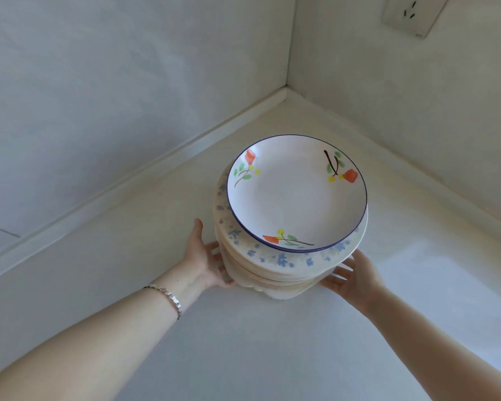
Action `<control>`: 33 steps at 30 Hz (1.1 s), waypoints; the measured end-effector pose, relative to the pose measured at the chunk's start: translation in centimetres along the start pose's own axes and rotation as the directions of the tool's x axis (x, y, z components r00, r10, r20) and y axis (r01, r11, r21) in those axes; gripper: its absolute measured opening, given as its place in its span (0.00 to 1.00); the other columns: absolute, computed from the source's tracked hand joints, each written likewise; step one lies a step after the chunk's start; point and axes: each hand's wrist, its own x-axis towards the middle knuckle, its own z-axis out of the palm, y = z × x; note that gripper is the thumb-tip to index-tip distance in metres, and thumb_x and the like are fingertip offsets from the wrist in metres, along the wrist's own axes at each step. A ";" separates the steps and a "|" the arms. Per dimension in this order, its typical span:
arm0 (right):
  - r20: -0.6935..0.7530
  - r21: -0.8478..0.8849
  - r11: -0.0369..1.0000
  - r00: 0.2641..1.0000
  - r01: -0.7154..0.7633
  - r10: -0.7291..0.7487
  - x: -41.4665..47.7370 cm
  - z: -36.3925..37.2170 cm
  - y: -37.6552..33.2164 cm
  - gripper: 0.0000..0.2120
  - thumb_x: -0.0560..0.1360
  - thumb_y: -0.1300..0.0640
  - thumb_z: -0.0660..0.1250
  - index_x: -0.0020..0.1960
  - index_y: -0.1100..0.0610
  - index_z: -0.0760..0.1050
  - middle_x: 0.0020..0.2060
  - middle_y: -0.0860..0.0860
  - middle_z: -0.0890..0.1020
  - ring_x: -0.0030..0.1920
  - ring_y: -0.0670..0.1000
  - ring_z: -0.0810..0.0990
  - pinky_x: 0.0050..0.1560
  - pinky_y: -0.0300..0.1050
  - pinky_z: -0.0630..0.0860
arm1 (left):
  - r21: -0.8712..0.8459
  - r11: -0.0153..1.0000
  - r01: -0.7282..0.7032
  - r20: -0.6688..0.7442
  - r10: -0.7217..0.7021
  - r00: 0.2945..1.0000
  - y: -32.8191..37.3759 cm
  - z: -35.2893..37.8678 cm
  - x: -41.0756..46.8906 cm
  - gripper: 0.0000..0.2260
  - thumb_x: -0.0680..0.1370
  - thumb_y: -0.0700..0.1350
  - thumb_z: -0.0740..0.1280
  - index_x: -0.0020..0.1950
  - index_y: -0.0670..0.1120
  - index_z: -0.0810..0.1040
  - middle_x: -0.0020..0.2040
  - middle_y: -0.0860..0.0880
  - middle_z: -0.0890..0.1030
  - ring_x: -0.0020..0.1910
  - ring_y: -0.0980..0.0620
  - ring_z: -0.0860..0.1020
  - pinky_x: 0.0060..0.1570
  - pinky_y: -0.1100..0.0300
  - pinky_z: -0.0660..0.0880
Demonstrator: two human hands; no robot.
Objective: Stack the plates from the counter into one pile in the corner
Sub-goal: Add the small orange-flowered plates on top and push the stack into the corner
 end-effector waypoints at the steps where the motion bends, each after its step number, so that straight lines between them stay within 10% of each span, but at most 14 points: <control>1: 0.008 0.004 1.000 1.000 0.013 -0.013 0.7 0.4 -0.8 0.11 0.78 0.54 0.58 0.44 0.60 0.74 0.41 0.58 0.75 0.41 0.60 0.77 0.53 0.59 0.74 | 0.016 1.000 -0.009 -0.004 0.009 1.000 0.9 0.9 0.6 0.33 0.70 0.72 0.51 0.56 0.47 0.73 0.44 0.48 0.77 0.42 0.46 0.74 0.45 0.49 0.70; 9: 0.025 0.107 0.994 1.000 0.008 -0.010 5.8 3.1 -5.7 0.11 0.80 0.54 0.55 0.48 0.62 0.70 0.41 0.60 0.75 0.41 0.59 0.77 0.30 0.50 0.81 | 0.103 0.992 -0.072 -0.046 0.077 0.996 7.7 7.3 5.5 0.30 0.67 0.74 0.54 0.38 0.46 0.71 0.26 0.48 0.66 0.28 0.50 0.65 0.36 0.56 0.68; 17: 0.055 0.153 0.988 0.998 0.020 -0.029 9.1 4.5 -7.2 0.09 0.80 0.63 0.53 0.50 0.65 0.70 0.44 0.62 0.78 0.44 0.60 0.79 0.39 0.51 0.81 | 0.159 0.971 -0.181 -0.011 0.185 0.983 11.9 10.4 9.1 0.32 0.72 0.69 0.52 0.57 0.43 0.74 0.34 0.47 0.71 0.33 0.50 0.70 0.35 0.57 0.69; 21: 0.001 -0.135 0.989 0.998 0.063 -0.063 10.0 4.1 -7.9 0.10 0.80 0.64 0.53 0.57 0.65 0.70 0.40 0.59 0.78 0.40 0.55 0.78 0.42 0.48 0.78 | -0.106 0.956 -0.275 0.003 0.277 0.961 10.5 9.9 10.1 0.24 0.79 0.56 0.56 0.65 0.38 0.70 0.48 0.51 0.77 0.47 0.52 0.77 0.41 0.57 0.76; 25: -0.114 -0.244 0.964 0.984 0.106 -0.137 10.9 4.3 -9.7 0.14 0.78 0.65 0.59 0.61 0.69 0.71 0.35 0.58 0.77 0.35 0.53 0.77 0.29 0.41 0.78 | -0.074 0.973 -0.219 -0.054 0.216 0.975 5.5 9.3 10.0 0.11 0.79 0.32 0.54 0.41 0.39 0.72 0.38 0.43 0.75 0.37 0.49 0.75 0.20 0.61 0.76; 30: -0.125 -0.194 0.971 0.979 0.137 -0.163 11.4 4.9 -10.1 0.14 0.78 0.68 0.59 0.63 0.69 0.69 0.35 0.57 0.76 0.35 0.53 0.76 0.37 0.44 0.81 | 0.102 0.975 -0.199 0.046 0.195 0.980 1.7 9.6 10.0 0.08 0.79 0.34 0.59 0.42 0.42 0.72 0.40 0.44 0.77 0.38 0.49 0.76 0.30 0.60 0.80; 33: -0.159 -0.182 0.966 0.964 0.182 -0.211 11.7 5.2 -9.2 0.13 0.78 0.66 0.58 0.63 0.67 0.69 0.37 0.60 0.77 0.34 0.54 0.77 0.21 0.40 0.78 | 0.057 0.962 -0.267 0.038 0.265 0.963 1.9 9.8 10.5 0.07 0.78 0.31 0.60 0.44 0.41 0.72 0.42 0.43 0.78 0.40 0.47 0.77 0.48 0.51 0.76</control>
